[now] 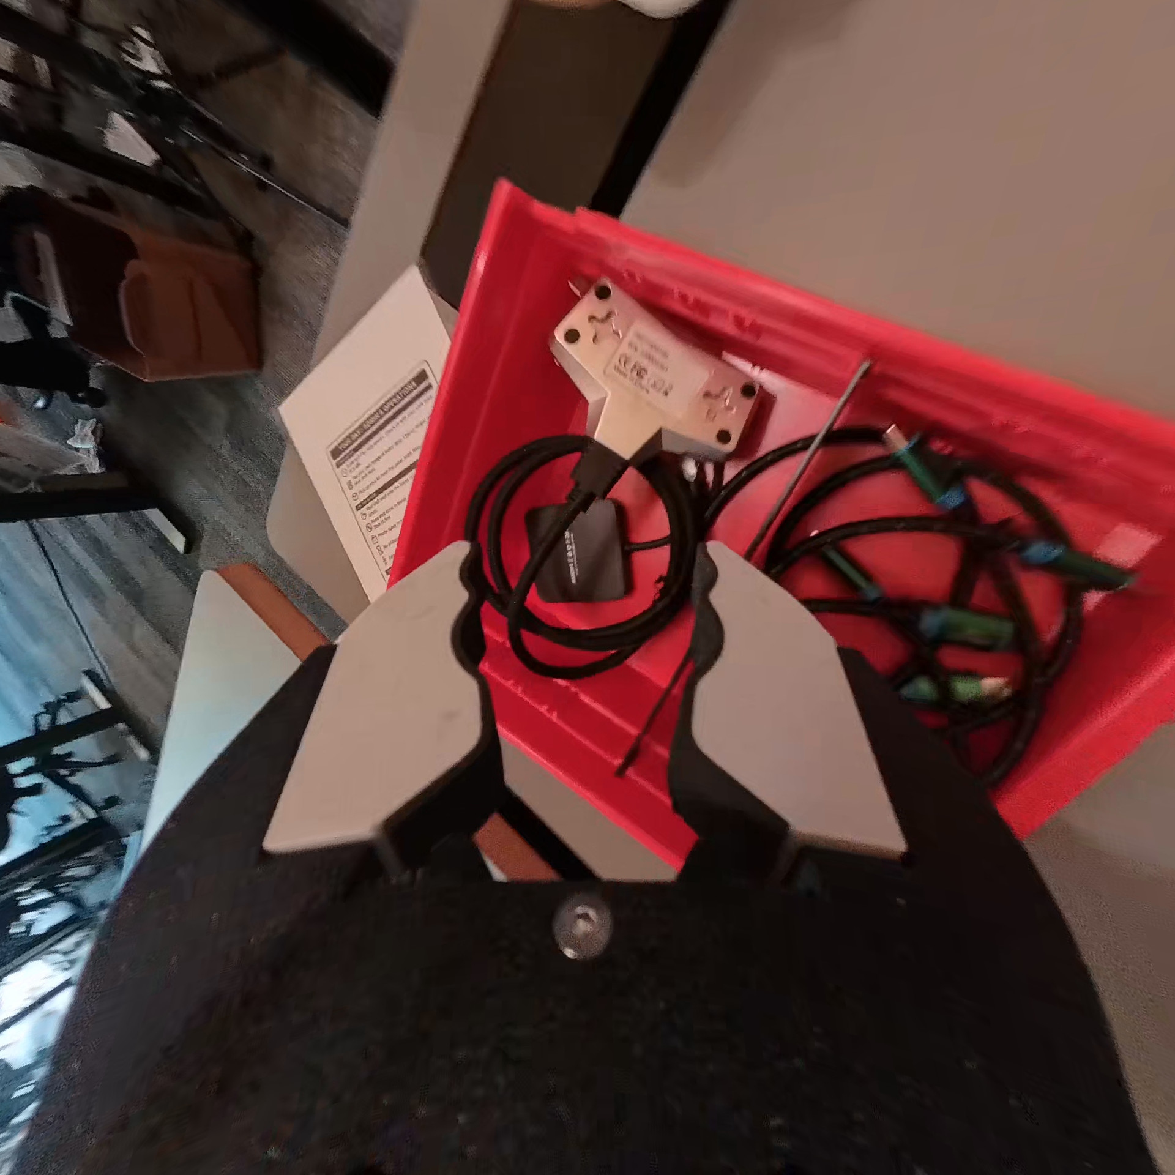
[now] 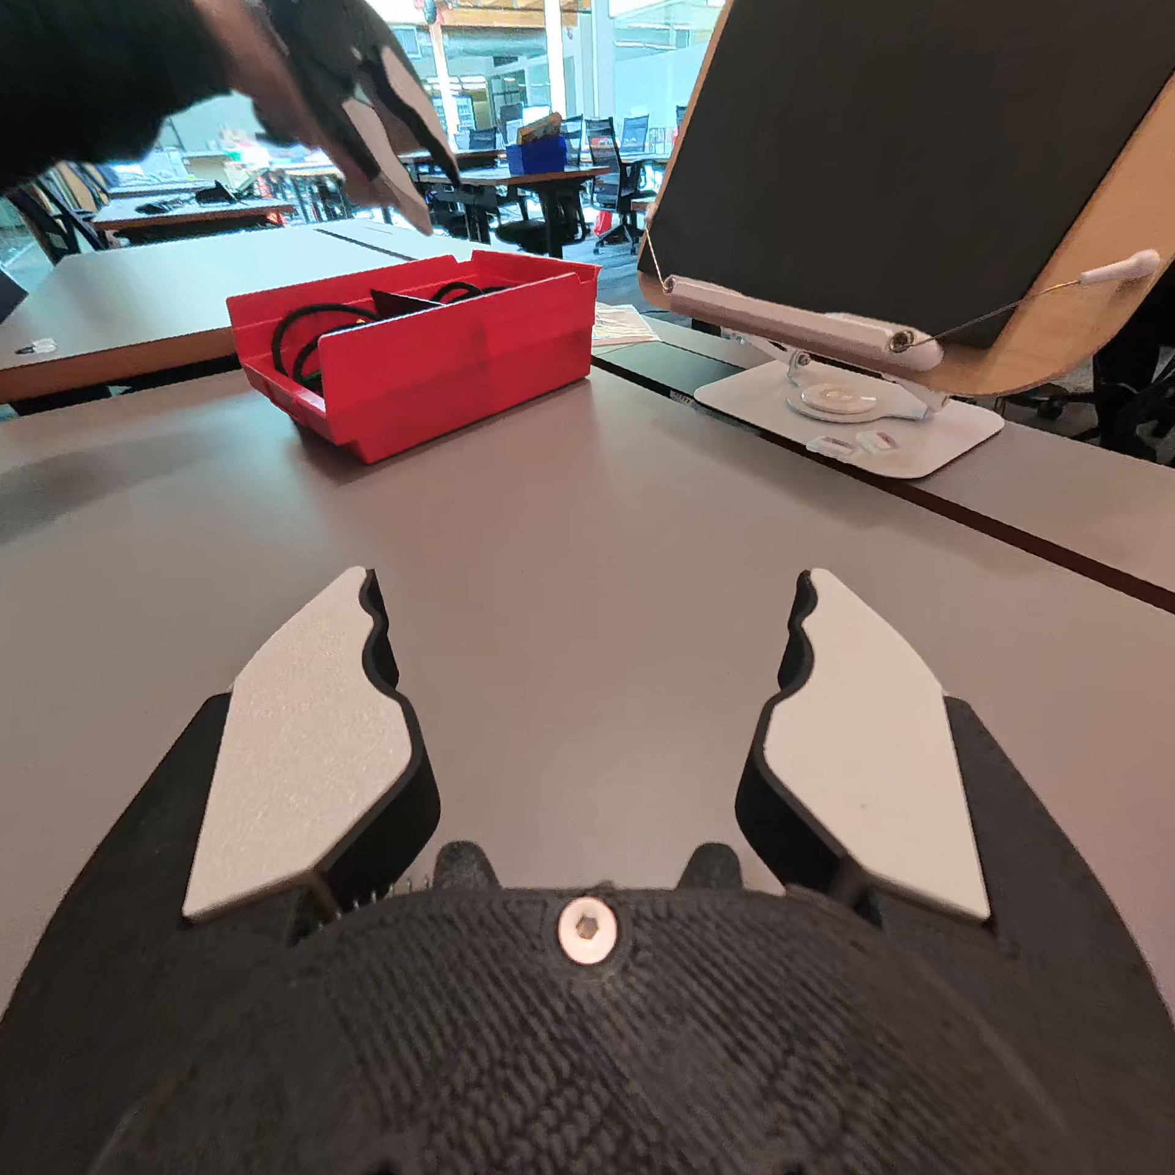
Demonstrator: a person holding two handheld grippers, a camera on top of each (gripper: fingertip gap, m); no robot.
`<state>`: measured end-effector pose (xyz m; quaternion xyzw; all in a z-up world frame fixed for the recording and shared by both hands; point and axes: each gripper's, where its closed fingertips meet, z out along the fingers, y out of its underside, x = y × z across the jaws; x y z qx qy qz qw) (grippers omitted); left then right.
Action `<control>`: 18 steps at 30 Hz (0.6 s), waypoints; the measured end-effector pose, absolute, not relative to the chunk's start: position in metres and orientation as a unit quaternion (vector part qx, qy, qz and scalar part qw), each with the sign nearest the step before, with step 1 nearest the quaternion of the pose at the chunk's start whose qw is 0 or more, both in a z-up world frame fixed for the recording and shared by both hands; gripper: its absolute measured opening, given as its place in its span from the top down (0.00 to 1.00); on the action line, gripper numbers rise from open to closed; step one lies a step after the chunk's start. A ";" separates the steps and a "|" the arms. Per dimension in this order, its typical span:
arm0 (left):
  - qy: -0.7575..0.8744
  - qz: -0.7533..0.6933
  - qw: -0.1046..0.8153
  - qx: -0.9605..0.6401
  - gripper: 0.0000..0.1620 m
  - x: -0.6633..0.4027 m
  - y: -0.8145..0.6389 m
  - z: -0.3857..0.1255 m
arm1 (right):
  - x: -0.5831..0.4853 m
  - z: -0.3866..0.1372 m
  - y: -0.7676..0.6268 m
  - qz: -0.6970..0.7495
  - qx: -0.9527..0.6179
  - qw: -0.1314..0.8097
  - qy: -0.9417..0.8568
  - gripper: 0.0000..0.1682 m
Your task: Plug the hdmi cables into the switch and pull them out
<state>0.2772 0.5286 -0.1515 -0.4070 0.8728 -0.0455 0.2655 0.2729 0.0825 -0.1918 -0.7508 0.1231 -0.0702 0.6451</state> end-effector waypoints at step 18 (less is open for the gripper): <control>0.933 0.100 0.184 -0.293 0.82 0.316 0.561 -0.250 | 0.264 -0.192 0.086 -0.042 -0.737 0.664 0.123 0.36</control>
